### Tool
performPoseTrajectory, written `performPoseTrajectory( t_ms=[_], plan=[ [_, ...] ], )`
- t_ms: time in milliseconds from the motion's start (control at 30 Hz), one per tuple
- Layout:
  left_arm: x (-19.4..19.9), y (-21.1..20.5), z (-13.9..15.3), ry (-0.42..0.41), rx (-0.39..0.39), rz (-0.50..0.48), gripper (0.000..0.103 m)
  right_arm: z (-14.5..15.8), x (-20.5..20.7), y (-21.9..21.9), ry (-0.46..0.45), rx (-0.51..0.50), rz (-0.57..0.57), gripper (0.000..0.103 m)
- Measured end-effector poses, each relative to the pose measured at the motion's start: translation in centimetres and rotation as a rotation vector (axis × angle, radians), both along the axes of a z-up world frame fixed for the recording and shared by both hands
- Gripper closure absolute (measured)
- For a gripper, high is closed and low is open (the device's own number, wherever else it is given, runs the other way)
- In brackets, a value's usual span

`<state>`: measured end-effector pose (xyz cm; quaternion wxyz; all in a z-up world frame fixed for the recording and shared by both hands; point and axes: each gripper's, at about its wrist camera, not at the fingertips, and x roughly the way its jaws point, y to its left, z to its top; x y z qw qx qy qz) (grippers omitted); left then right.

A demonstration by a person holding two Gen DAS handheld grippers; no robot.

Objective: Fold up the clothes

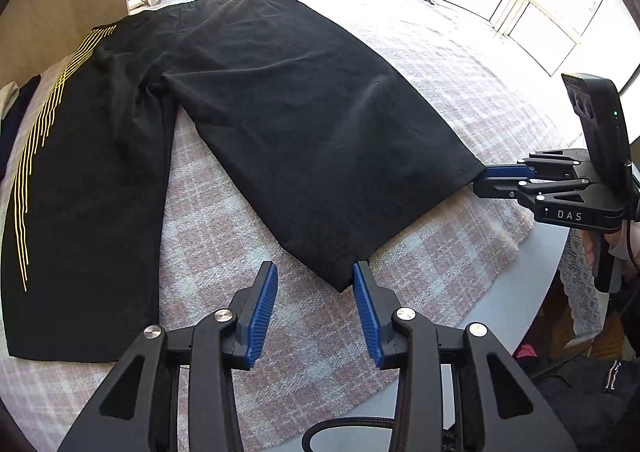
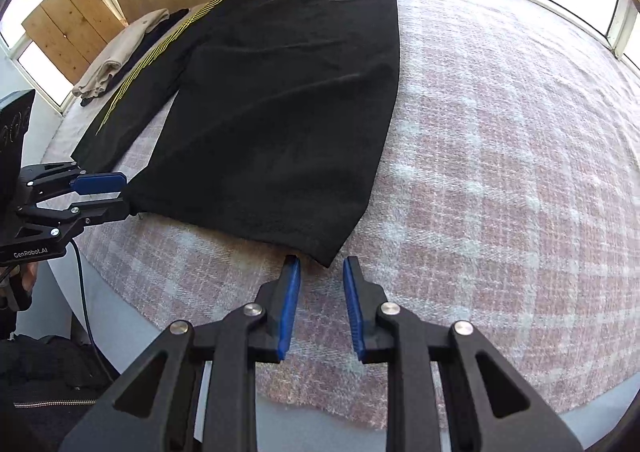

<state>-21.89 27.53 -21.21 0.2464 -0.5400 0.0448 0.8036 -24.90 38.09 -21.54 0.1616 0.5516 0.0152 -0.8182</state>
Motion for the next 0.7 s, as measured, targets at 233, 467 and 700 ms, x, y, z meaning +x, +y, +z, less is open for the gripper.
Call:
performPoseTrajectory(
  t_ms=[233, 467, 700],
  plan=[
    [0.9, 0.0, -0.7, 0.009, -0.061, -0.03, 0.07, -0.5, 1.3, 1.5, 0.036, 0.031, 0.02, 0.081],
    [-0.4, -0.1, -0.7, 0.023, -0.056, 0.005, 0.07, -0.4, 2.3, 2.8, 0.033, 0.029, 0.009, 0.081],
    [-0.9, 0.4, -0.2, 0.013, -0.031, 0.005, 0.07, 0.9, 4.0, 6.3, 0.037, 0.01, -0.023, 0.081]
  ],
)
